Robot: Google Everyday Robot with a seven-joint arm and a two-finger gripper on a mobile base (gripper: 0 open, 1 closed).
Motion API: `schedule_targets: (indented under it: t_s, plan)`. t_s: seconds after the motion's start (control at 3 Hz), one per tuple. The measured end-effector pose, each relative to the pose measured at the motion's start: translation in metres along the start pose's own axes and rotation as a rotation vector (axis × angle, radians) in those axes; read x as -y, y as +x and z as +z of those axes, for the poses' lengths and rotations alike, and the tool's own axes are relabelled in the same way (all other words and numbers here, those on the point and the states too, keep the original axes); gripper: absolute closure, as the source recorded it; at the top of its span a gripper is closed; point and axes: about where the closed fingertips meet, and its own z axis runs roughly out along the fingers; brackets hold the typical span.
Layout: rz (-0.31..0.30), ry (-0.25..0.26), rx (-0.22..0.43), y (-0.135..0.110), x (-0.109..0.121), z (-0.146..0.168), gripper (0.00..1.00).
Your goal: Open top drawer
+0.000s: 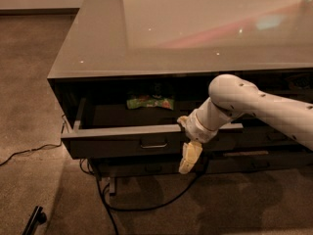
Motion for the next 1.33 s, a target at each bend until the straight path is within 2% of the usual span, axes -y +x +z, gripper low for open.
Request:
schedule_targets:
  t_s: [0.33, 0.67, 1.0, 1.33]
  plan:
    - [0.014, 0.014, -0.008, 0.005, -0.017, -0.001, 0.19]
    - [0.013, 0.016, -0.010, 0.007, -0.031, -0.002, 0.42]
    - [0.013, 0.016, -0.010, 0.006, -0.031, -0.003, 0.65]
    - [0.013, 0.016, -0.010, 0.006, -0.031, -0.003, 0.62]
